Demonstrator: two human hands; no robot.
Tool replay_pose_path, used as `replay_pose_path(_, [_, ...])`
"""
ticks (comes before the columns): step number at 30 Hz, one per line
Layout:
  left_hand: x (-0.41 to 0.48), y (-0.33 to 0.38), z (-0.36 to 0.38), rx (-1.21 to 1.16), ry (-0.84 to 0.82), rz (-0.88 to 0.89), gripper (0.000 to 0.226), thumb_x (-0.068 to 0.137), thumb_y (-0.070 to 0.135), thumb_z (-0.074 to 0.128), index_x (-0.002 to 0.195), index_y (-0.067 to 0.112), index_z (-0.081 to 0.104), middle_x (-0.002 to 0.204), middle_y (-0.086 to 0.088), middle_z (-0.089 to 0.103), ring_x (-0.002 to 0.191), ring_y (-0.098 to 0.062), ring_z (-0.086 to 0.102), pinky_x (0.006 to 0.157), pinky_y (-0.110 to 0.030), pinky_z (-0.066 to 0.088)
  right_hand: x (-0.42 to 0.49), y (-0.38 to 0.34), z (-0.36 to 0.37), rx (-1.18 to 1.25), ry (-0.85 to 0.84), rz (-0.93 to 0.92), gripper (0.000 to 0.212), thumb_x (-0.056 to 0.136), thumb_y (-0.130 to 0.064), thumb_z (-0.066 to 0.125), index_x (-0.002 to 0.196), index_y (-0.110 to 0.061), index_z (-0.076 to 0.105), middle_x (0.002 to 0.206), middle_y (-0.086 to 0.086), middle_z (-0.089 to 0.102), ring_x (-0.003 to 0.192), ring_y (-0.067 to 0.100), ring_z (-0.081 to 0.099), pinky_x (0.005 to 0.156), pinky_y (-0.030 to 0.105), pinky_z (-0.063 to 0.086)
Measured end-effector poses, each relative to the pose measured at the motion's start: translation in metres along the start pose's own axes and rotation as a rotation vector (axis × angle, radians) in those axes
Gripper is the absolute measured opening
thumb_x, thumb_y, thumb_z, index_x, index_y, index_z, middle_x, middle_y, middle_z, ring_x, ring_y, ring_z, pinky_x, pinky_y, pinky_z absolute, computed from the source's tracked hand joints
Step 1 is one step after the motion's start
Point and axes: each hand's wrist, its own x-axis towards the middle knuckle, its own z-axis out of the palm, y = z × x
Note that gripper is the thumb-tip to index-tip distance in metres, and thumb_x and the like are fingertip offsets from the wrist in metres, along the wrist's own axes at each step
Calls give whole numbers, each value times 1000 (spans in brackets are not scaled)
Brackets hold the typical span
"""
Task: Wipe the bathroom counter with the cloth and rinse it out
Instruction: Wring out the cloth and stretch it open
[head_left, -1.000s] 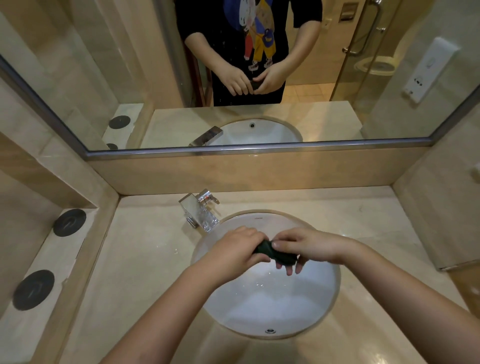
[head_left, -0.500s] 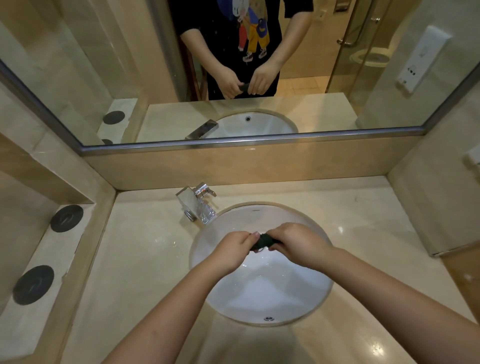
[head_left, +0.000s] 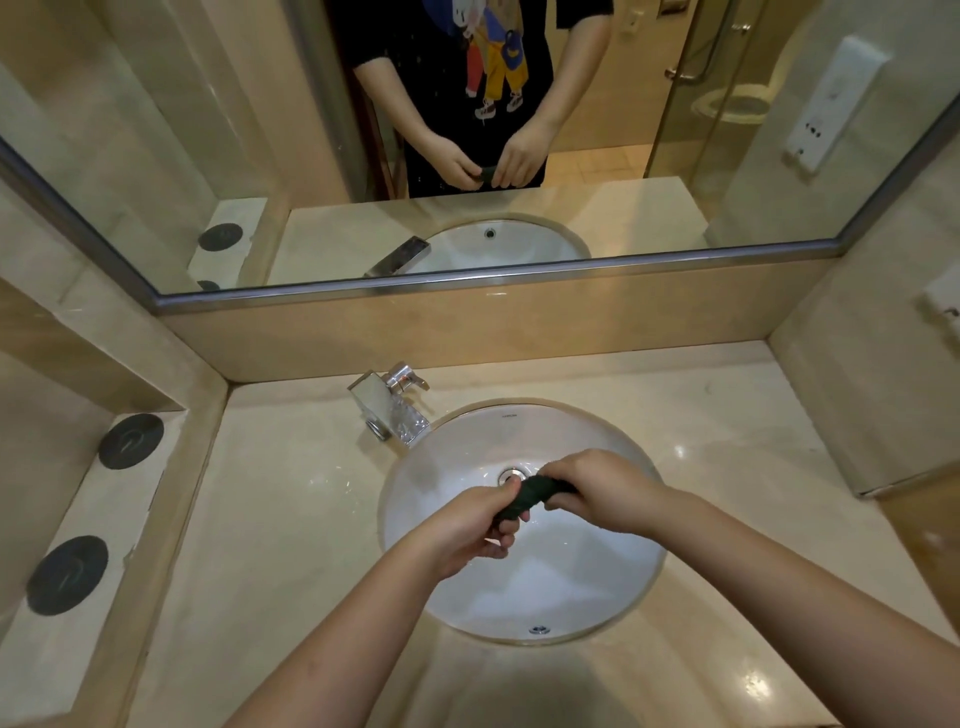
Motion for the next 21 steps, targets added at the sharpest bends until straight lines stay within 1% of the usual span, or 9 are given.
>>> replay_pose_path(2, [-2,-1,-3,45,42,47,38,100,41,41,97,11,64,69,2,56,62,-13,56,66,-25,47,-1,1,-7,191,-27,68,13,87,-28,64,99,-23,68,79,-4,68,70,15,59,65,33,45])
replay_pose_path(4, [-5,1,-6,87,109,133,28,99,35,46,108,15,64,86,1,68,71,-13,64,74,-28,49,-4,2,-12,498,-37,143,15,87,-27,66,100,-21,68,80,-2,70,70,15,64,70,34,52])
replay_pose_path(6, [-9,1,-7,125,207,267,20,97,26,53,115,24,61,100,1,70,80,-13,69,78,-26,50,-8,-1,-16,779,-60,216,17,93,-25,61,106,-15,66,84,4,73,72,17,66,74,34,54])
replay_pose_path(7, [-11,1,-8,159,262,359,23,95,22,57,117,27,60,105,3,69,84,-10,69,79,-23,50,-9,-2,-17,892,-69,250,19,95,-24,58,106,-12,66,85,8,73,72,18,66,76,34,55])
replay_pose_path(11, [-17,-7,-11,492,373,668,37,82,16,73,113,33,62,106,13,65,94,-3,61,78,-15,49,-14,-4,-15,1183,-170,363,24,96,-25,55,106,-5,66,92,12,72,78,19,64,83,36,56])
replay_pose_path(14, [-20,-9,-11,553,419,683,30,80,14,73,104,31,67,96,16,66,87,2,59,72,-9,42,-18,-7,-13,1184,-355,307,23,96,-22,56,108,-4,64,94,10,69,80,18,63,80,36,55])
replay_pose_path(16, [-21,-12,-11,678,386,677,20,88,19,65,107,27,65,98,12,64,89,0,56,74,-12,42,-19,-12,-13,1080,-439,236,19,95,-17,57,108,-4,62,89,7,68,79,17,62,80,36,55])
replay_pose_path(19, [-22,-16,-5,963,364,537,20,99,31,44,103,19,60,99,1,61,93,-16,56,80,-32,44,-18,-20,-12,945,-387,209,9,91,-11,62,99,-7,65,80,2,68,74,15,63,81,35,56])
replay_pose_path(21, [-23,-15,-3,986,402,416,31,101,37,36,91,18,58,89,0,60,86,-21,56,76,-36,43,-17,-25,-8,829,-269,182,3,89,-12,65,92,-10,66,75,-1,67,69,11,62,79,33,55])
